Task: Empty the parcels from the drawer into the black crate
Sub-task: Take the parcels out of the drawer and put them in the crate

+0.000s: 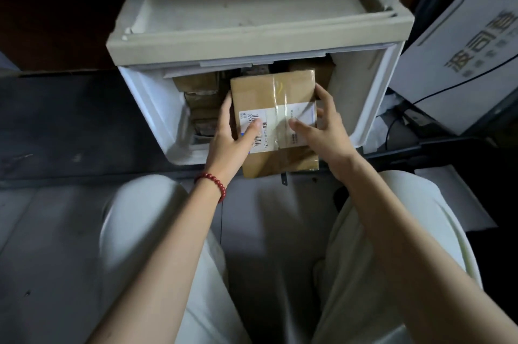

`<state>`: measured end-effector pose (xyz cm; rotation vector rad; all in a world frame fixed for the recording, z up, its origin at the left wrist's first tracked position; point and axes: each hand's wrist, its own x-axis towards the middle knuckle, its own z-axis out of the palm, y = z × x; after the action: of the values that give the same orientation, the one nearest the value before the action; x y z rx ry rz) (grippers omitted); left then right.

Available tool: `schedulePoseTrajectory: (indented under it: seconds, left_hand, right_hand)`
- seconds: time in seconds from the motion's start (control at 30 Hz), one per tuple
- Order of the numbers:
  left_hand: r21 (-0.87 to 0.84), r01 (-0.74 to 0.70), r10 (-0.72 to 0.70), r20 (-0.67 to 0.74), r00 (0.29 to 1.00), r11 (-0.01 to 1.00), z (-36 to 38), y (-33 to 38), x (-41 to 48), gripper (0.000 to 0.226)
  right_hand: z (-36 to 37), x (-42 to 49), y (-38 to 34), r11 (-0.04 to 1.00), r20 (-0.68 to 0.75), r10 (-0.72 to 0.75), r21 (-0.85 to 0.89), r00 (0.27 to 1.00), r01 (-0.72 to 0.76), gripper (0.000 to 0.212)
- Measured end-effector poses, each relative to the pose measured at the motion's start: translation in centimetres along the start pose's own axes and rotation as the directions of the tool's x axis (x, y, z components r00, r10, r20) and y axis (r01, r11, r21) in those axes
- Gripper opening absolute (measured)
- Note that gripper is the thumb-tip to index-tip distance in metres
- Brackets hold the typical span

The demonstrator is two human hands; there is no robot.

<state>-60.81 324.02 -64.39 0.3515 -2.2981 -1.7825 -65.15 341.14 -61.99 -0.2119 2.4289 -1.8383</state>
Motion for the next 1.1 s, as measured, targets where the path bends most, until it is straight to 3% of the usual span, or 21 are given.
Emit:
schedulePoseTrajectory:
  seconds: [0.2, 0.37, 0.63, 0.97, 1.1]
  left_hand:
    - [0.093, 0.018, -0.013, -0.057, 0.998, 0.995, -0.8, 0.7, -1.5, 0.067]
    - [0.035, 0.085, -0.082, -0.082, 0.993, 0.996, -2.0, 0.2, -1.8, 0.070]
    - [0.015, 0.123, -0.122, -0.055, 0.991, 0.992, -3.3, -1.6, -2.5, 0.051]
    - [0.069, 0.126, -0.124, -0.024, 0.992, 0.990, -5.0, -1.3, -2.9, 0.093]
    - [0.074, 0.132, -0.130, -0.031, 0.991, 0.988, -5.3, -2.0, -3.4, 0.102]
  right_hand:
    - [0.2, -1.8, -0.2, 0.999, 0.015, 0.052, -0.003, 0.999, -0.052, 0.079]
    - [1.0, -3.1, -0.4, 0.997, 0.069, 0.073, -0.017, 0.995, -0.072, 0.072]
    - [1.5, -2.0, 0.1, 0.996, 0.058, 0.085, 0.015, 0.995, -0.086, 0.042]
    - [3.9, -1.0, 0.1, 0.940, 0.071, 0.239, 0.234, 0.968, -0.249, 0.016]
    - [4.0, -1.0, -0.4, 0.928, 0.131, 0.239, 0.260, 0.962, -0.266, 0.019]
